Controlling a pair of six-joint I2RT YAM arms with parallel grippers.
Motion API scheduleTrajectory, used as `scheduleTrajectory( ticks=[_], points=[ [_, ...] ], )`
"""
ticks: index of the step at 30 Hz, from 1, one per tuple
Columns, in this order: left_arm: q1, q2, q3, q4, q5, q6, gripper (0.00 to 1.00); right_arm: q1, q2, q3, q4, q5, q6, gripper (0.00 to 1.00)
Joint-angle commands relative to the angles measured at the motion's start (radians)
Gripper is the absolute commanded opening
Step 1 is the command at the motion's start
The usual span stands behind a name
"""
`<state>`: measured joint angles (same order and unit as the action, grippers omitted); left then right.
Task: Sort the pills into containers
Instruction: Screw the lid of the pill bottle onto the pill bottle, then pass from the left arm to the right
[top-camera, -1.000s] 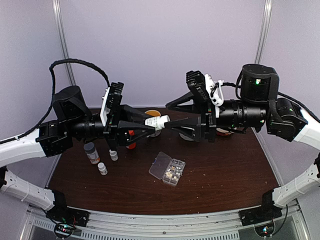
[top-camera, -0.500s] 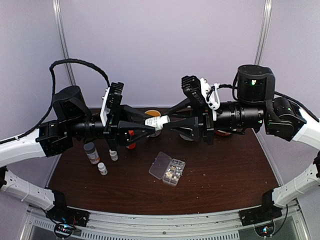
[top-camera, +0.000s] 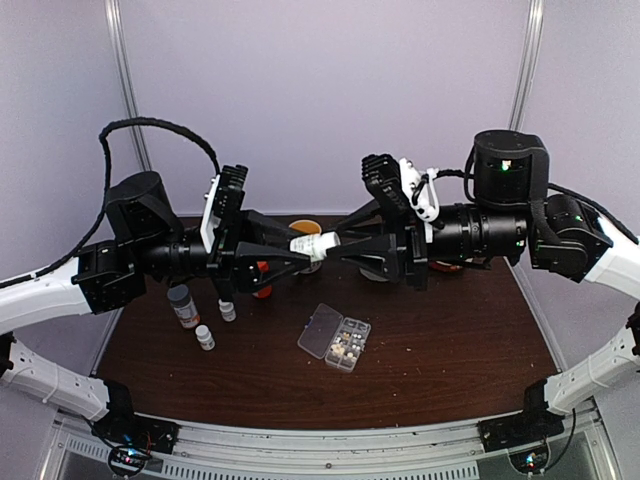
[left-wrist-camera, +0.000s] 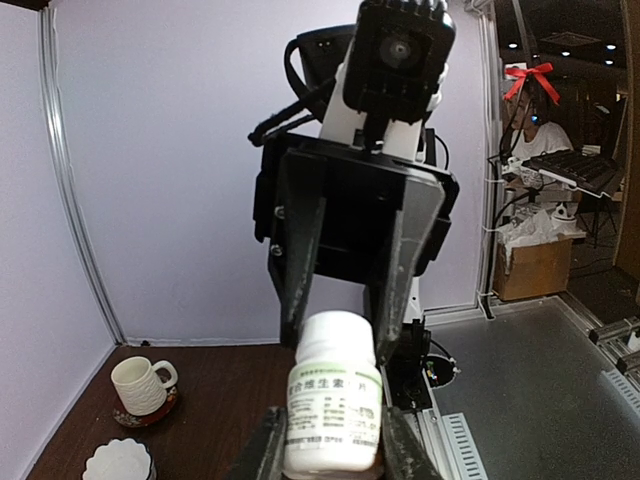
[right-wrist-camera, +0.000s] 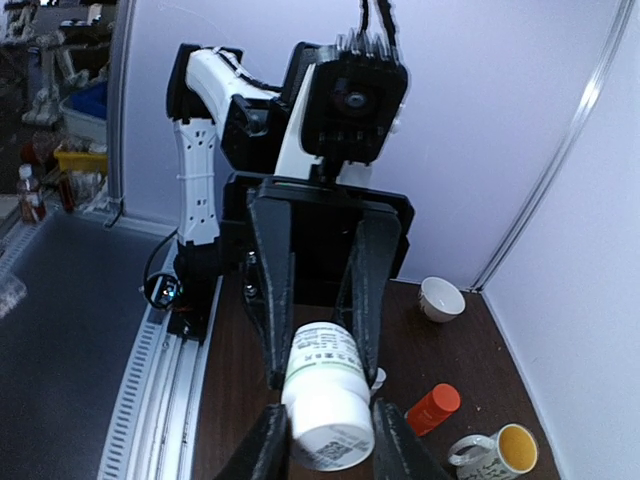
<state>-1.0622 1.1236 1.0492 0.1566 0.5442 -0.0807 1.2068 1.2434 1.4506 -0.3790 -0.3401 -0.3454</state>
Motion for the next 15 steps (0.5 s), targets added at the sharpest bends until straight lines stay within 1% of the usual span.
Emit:
scheduleTrajectory(
  ticks=[1,3,6,9,12,15],
  points=[
    [-0.004,0.0,0.015,0.047,0.015,-0.01,0.0,0.007,0.004,0.025,-0.003,-0.01,0.007,0.16],
    [-0.004,0.0,0.015,0.047,0.016,-0.008,0.0,0.007,0.004,0.024,0.0,-0.011,0.012,0.15],
    [-0.005,-0.001,0.015,0.047,0.014,-0.003,0.0,0.007,0.006,0.026,0.003,-0.01,0.03,0.08],
    [-0.005,0.0,0.01,0.047,0.005,0.018,0.0,0.007,0.012,0.033,0.009,0.007,0.079,0.07],
    [-0.007,-0.007,0.003,0.032,-0.021,0.065,0.0,0.007,0.027,0.049,0.013,0.0,0.163,0.04],
    [-0.01,-0.018,-0.004,0.006,-0.056,0.156,0.0,0.008,0.04,0.056,0.014,-0.035,0.243,0.03]
  ],
)
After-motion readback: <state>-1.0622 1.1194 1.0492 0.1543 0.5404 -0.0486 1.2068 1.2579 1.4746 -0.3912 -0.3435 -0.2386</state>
